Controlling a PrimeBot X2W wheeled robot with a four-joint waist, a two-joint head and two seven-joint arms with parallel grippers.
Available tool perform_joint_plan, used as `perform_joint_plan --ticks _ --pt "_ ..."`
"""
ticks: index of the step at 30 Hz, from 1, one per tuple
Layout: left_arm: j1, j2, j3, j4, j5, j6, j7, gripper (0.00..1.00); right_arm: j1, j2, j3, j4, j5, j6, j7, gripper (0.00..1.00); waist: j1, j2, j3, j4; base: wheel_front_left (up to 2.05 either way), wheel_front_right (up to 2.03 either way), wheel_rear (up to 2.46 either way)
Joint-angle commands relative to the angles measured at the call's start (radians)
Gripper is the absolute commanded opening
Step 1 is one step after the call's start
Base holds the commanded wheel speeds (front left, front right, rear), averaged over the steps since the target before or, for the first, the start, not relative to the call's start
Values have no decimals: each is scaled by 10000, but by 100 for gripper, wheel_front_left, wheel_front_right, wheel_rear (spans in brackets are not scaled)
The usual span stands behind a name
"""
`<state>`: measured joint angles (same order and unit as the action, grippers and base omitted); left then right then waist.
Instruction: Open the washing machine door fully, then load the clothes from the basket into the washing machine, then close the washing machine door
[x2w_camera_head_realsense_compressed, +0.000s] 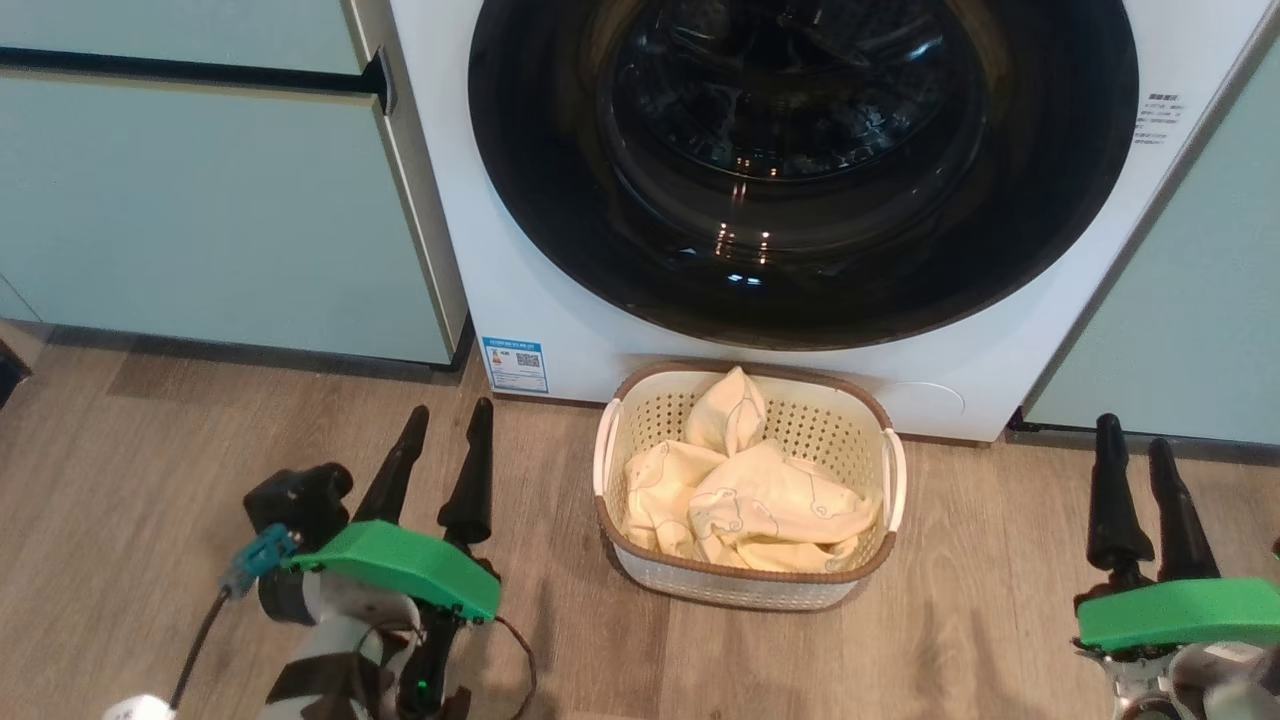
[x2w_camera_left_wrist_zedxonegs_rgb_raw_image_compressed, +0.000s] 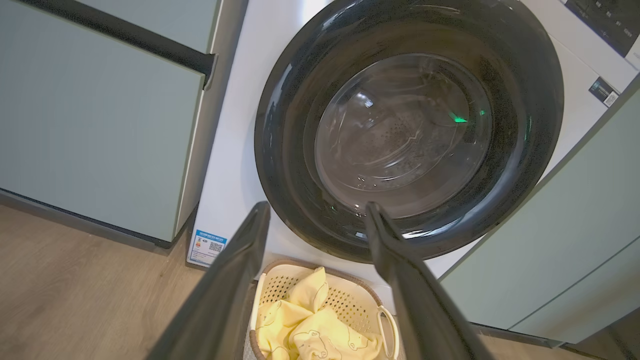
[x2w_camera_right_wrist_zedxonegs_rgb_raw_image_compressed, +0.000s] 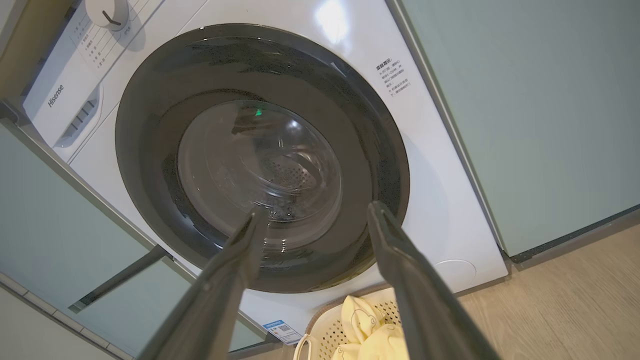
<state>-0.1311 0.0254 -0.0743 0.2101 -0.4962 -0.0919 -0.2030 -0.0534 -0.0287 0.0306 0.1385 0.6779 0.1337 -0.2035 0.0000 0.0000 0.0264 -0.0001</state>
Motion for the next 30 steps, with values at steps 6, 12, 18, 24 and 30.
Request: perform_joint_plan --ticks 6,12,18,24,30 --pt "-651 223 107 -403 1058 147 -325 100 -669 -193 188 -459 -950 -28 -318 100 0 0 27 4 0 0 0" --pt "-729 240 31 -378 1796 234 -501 100 -706 -208 208 -485 -1749 -30 -495 100 0 0 39 15 0 0 0" --pt "-768 248 -55 -280 2272 260 -588 100 -689 -215 258 -443 -2110 -30 -582 100 0 0 38 12 0 0 0" --pt "-731 248 -84 53 2318 361 -588 100 -647 -215 302 -62 -2135 -30 -582 100 0 0 22 3 0 0 0" --pt "-760 248 -67 378 2356 507 -588 100 -586 -215 333 143 -2193 -30 -582 100 0 0 17 12 0 0 0"
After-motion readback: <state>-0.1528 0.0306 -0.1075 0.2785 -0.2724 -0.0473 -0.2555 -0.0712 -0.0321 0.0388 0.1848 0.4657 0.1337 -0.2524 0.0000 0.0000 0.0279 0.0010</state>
